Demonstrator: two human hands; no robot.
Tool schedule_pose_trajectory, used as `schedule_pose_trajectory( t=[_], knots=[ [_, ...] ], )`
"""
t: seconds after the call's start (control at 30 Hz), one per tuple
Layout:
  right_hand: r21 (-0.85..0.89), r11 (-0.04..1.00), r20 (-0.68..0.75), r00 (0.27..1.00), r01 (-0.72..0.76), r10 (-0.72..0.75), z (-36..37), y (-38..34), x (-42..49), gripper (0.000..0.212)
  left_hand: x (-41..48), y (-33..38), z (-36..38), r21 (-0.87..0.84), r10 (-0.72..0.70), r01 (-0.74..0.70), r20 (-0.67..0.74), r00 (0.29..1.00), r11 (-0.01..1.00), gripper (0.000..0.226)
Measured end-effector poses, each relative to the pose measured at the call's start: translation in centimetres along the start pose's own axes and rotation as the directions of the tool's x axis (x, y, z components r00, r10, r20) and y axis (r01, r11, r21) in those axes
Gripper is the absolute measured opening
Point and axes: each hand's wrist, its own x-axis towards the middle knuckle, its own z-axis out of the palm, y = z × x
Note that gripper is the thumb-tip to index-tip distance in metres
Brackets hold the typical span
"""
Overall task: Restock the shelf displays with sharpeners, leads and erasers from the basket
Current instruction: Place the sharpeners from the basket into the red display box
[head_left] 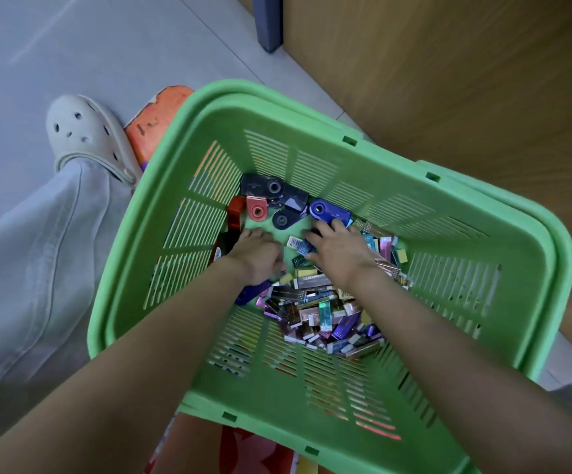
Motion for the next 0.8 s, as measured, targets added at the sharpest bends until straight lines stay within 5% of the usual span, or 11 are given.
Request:
schedule_pose_trajectory(
  t=[0.23,0.4,0.57,0.8],
  knots=[
    [0.18,0.984,-0.005,1.0,0.009,-0.008,0.8,0.9,-2.9,0.049,-0.2,1.9,0.9,0.04,0.115,-0.115,0.003,0.993,0.993,0.031],
    [0.026,0.999,0.088,0.996,-0.022,0.02,0.8,0.7,-5.5,0.044,-1.5,3.7,1.6,0.12,0.158,-0.163,0.049,0.986,0.979,0.043],
    [-0.052,0.996,0.177,0.981,-0.076,0.084,0.5,1.0,-7.5,0.05,-2.9,0.5,-0.5,0.247,0.13,-0.112,-0.056,0.99,0.962,0.06],
    [0.297,0.955,-0.089,0.996,0.003,0.024,0.4,0.7,-6.3,0.041,-3.1,-1.7,-0.8,0.214,0.019,0.011,-0.138,0.99,0.977,0.064]
  ],
)
